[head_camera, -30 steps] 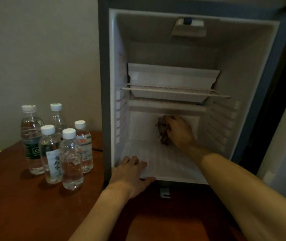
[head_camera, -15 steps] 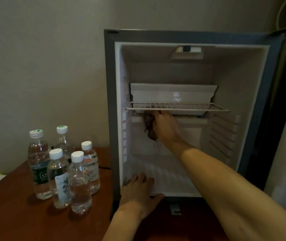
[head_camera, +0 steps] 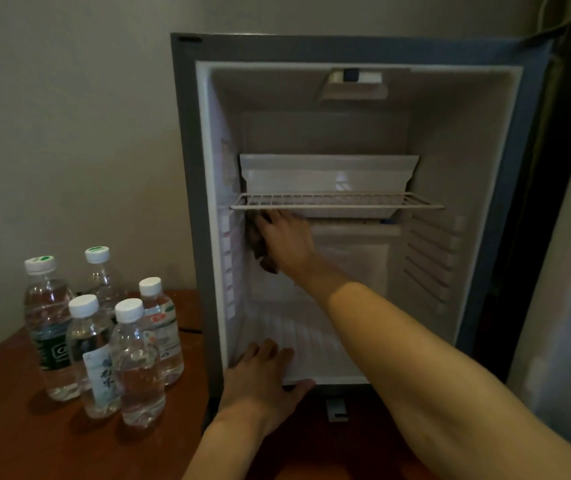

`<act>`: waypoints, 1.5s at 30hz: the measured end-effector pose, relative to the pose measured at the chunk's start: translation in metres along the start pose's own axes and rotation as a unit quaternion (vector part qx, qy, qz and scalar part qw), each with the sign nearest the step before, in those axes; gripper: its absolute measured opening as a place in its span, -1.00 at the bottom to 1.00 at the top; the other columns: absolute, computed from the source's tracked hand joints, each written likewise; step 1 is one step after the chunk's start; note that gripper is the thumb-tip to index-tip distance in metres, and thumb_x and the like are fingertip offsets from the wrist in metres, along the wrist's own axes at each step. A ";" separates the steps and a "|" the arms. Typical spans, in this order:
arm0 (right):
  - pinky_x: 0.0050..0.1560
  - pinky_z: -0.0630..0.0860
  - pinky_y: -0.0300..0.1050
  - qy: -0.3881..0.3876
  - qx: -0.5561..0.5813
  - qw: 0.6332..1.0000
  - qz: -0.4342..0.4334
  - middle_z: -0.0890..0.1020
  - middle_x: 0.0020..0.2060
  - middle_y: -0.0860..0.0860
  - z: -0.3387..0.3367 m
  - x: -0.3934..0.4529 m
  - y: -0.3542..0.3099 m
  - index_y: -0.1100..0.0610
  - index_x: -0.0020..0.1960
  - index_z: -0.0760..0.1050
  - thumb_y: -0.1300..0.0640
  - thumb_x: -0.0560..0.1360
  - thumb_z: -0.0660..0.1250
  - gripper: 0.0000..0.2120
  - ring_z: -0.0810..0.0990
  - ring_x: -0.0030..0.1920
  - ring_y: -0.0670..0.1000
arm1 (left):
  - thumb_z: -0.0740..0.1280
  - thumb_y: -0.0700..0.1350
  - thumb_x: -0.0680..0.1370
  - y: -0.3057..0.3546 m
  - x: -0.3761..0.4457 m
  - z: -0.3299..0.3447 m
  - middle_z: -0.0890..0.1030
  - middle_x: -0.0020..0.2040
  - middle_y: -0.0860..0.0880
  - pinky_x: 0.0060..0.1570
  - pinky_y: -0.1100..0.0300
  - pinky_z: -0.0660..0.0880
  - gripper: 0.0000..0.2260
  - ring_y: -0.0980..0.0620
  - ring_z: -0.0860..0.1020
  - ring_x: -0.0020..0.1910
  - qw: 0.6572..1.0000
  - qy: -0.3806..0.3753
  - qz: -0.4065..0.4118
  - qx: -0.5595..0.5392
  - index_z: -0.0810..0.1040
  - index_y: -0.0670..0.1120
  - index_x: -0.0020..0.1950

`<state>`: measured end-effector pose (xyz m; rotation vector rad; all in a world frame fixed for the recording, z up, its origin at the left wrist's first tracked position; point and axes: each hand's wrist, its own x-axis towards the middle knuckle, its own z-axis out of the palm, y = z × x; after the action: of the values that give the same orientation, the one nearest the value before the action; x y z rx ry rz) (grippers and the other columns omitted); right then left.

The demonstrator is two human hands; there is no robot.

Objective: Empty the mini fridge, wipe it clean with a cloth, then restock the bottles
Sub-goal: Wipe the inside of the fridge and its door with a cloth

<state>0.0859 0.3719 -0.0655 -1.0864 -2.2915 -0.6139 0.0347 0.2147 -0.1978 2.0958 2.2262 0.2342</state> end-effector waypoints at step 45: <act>-0.04 0.50 0.08 0.031 0.038 0.996 0.074 0.52 0.28 0.17 -0.017 -0.038 0.078 0.09 0.35 0.48 0.22 0.36 0.46 -0.44 0.53 0.16 0.29 | 0.09 0.45 0.55 0.000 -0.003 0.007 0.28 0.48 0.14 0.39 0.08 0.35 -0.36 0.03 0.23 0.47 0.999 0.052 0.006 -0.002 0.26 0.19 0.56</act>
<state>0.1736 0.3854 -0.0635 -1.1707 -2.1417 -0.4908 0.0358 0.2119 -0.2050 2.1431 2.2665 0.3553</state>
